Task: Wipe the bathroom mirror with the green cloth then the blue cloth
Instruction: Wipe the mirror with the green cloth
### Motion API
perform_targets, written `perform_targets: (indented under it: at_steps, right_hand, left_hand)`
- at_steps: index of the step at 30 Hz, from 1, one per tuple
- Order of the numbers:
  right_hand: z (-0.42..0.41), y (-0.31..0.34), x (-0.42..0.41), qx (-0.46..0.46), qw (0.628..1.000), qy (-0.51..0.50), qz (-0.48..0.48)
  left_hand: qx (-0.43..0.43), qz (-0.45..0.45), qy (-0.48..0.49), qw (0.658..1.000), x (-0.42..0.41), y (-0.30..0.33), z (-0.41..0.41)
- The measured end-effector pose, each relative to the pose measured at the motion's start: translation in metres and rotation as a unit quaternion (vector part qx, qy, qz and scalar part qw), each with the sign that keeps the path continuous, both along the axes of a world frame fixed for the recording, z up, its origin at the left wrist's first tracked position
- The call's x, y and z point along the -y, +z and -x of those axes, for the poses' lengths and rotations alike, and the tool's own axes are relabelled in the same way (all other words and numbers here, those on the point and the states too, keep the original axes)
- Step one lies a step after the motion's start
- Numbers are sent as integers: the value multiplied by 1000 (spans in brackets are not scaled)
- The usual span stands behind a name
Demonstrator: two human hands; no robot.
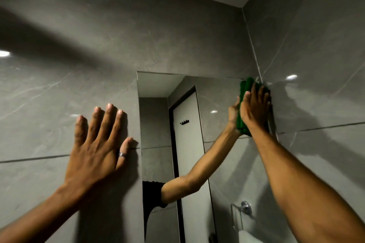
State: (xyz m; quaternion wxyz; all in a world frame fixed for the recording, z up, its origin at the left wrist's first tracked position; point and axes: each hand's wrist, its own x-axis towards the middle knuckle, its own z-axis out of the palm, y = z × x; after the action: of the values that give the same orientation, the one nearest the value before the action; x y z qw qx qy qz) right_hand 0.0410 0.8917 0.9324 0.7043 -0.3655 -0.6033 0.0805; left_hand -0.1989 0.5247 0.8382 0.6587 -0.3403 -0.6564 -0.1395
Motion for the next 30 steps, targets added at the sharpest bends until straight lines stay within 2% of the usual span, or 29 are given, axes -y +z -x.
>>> perform_targets:
  at_steps: [6, 10, 13, 16, 22, 26, 30]
  right_hand:
    - [63, -12, 112, 73, 991, 20, -108]
    - [115, -21, 191, 142, 968, 20, -204]
    - [143, -66, 232, 185, 939, 54, -285]
    - [147, -127, 231, 214, 922, 62, -316]
    - [90, -158, 142, 193, 951, 13, -241]
    - [42, -164, 76, 120, 984, 38, -123]
    - [7, -188, 21, 36, 999, 27, 13]
  left_hand:
    - [7, 9, 2, 1000, -2, -2, 7]
    - [19, 11, -3, 1000, -3, -2, 7]
    - [32, 12, -15, 999, -4, -12, 2]
    - [16, 29, -16, 999, -5, -44, 1]
    - [-35, 105, -15, 994, 11, -88, 12]
    - [-33, 112, -11, 993, 11, -90, 12]
    - [-31, 111, -7, 993, 10, -91, 13]
